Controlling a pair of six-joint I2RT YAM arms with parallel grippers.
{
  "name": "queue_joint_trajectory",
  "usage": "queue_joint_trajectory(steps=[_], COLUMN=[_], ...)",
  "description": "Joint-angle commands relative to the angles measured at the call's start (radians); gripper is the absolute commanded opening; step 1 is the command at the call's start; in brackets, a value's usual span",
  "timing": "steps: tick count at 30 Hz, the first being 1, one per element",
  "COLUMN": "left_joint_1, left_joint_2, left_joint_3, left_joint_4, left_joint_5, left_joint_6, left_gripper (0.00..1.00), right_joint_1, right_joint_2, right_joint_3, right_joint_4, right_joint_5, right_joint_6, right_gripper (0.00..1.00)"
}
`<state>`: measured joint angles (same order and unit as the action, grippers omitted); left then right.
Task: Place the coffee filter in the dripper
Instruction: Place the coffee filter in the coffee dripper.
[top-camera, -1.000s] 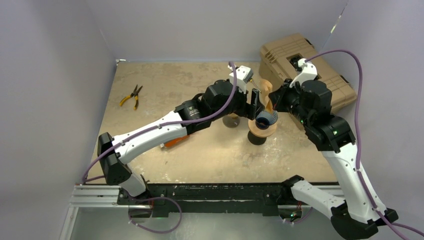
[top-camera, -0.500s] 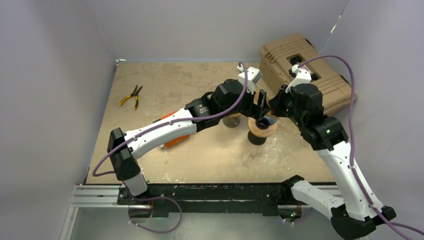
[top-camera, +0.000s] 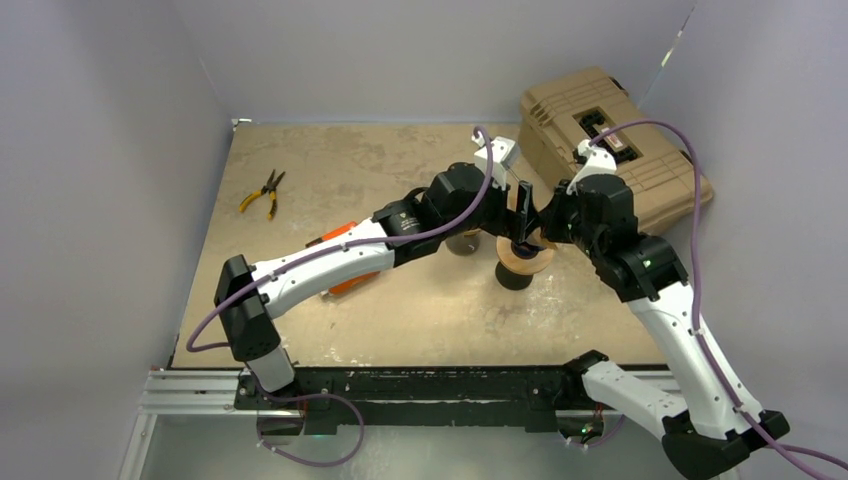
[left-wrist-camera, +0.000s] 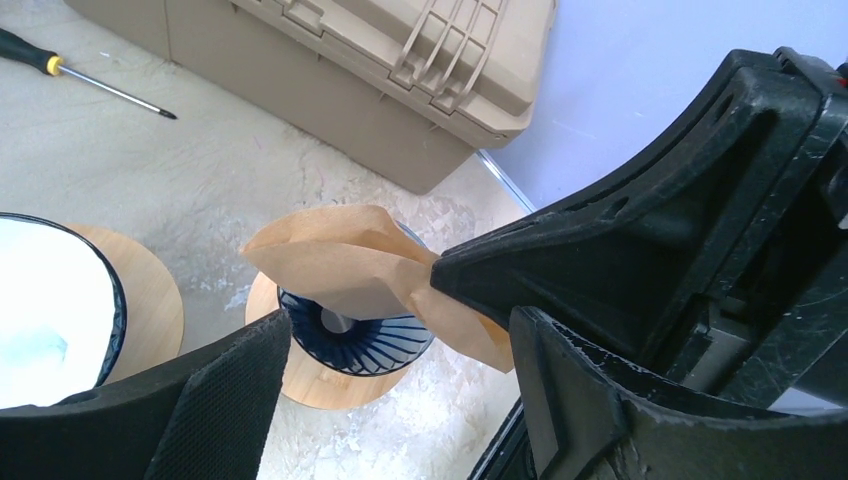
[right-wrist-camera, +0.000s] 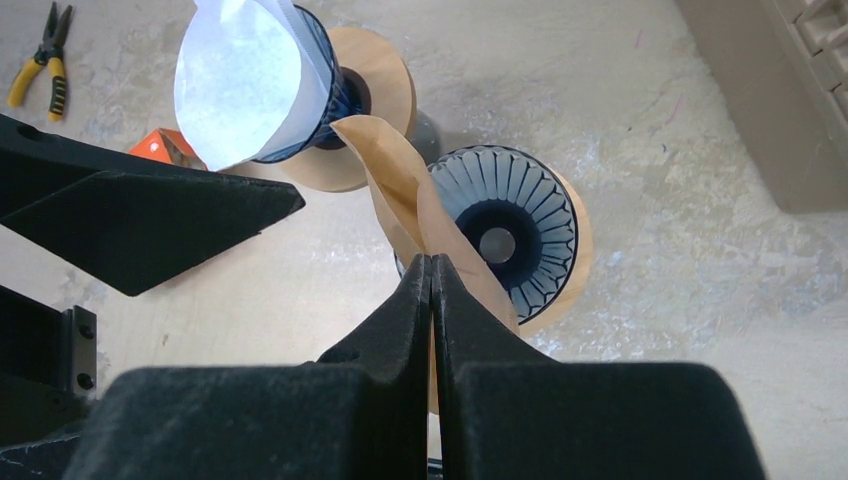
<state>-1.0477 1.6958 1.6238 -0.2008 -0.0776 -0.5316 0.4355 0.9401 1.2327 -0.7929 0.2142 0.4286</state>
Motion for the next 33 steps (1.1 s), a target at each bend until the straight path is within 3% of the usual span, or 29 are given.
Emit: queue_joint_trajectory(steps=[1,10,18,29,33], left_joint_1=[-0.003,-0.003,-0.002,-0.002,-0.002], left_joint_2=[-0.001,-0.031,-0.077,-0.036,-0.018], left_joint_3=[-0.028,-0.114,-0.159,-0.134,-0.131], left_joint_4=[0.070,0.094,0.101,0.110,0.108], left_joint_5=[0.014,-0.062,-0.131,-0.052,-0.041], left_joint_6=[-0.037,-0.111,-0.142,-0.130,-0.132], left_gripper=[0.80,0.69,0.68,0.63,0.57], right_joint_1=[-0.001,0.000,-0.001,0.000,-0.001], right_joint_2=[-0.008,-0.006,-0.008,0.002,0.002], right_joint_3=[-0.027,-0.088,-0.081,-0.071,-0.066], right_joint_4=[0.007,0.045,0.064,0.084,0.086], right_joint_5=[0.007,-0.025,-0.031,-0.045,-0.044], right_joint_6=[0.043,0.080,0.084,0.093,0.092], right_gripper=[0.00,0.00,0.00,0.00,0.00])
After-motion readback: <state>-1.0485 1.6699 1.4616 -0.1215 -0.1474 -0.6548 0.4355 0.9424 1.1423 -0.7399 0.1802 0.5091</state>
